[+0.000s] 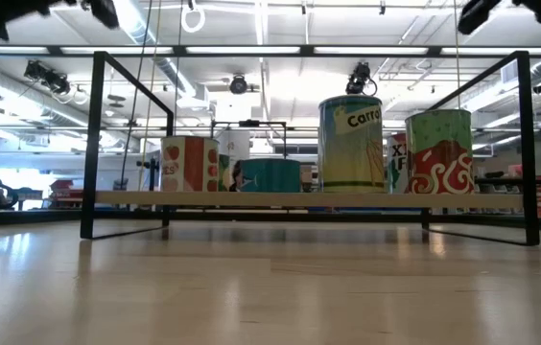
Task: Pick and place cans onto a shelf
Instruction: Return to Home Position
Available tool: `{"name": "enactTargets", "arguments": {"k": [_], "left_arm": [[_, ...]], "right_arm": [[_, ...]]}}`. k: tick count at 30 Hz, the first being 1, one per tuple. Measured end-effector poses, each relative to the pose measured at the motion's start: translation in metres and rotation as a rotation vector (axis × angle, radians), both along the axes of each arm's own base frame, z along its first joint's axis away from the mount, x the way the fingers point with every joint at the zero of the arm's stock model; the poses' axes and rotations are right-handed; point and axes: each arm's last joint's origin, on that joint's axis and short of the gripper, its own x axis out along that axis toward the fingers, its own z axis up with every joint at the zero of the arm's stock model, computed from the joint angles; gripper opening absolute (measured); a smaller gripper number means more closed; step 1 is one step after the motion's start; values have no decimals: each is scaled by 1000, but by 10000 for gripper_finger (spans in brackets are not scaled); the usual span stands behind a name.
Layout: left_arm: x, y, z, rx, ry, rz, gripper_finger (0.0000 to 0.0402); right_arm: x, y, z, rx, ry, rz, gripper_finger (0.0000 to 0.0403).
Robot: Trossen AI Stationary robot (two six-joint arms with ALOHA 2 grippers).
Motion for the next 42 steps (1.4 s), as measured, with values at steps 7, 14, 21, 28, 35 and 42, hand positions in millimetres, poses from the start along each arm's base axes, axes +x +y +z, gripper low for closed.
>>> {"name": "enactTargets", "arguments": {"k": [7, 14, 21, 28, 35, 42], "left_arm": [[4, 4, -47, -126, -12, 52, 41], [-10, 2, -50, -96, -71, 119, 41], [-28, -3, -48, -81, -124, 110, 41], [-31, -6, -54, -76, -75, 107, 41], [-23, -4, -78, -33, -103, 143, 41], [-22, -7, -85, 53, -165, 83, 41]], "right_arm": [[-26, 1, -9, 38, -166, 31, 77], [-34, 1, -25, 100, -272, 66, 77], [-31, -1, -39, 116, -294, 35, 78], [-30, -6, -40, 91, -282, -48, 78], [-24, -7, -47, 82, -193, -56, 78], [-20, -7, -52, 59, -119, -45, 78]]}}
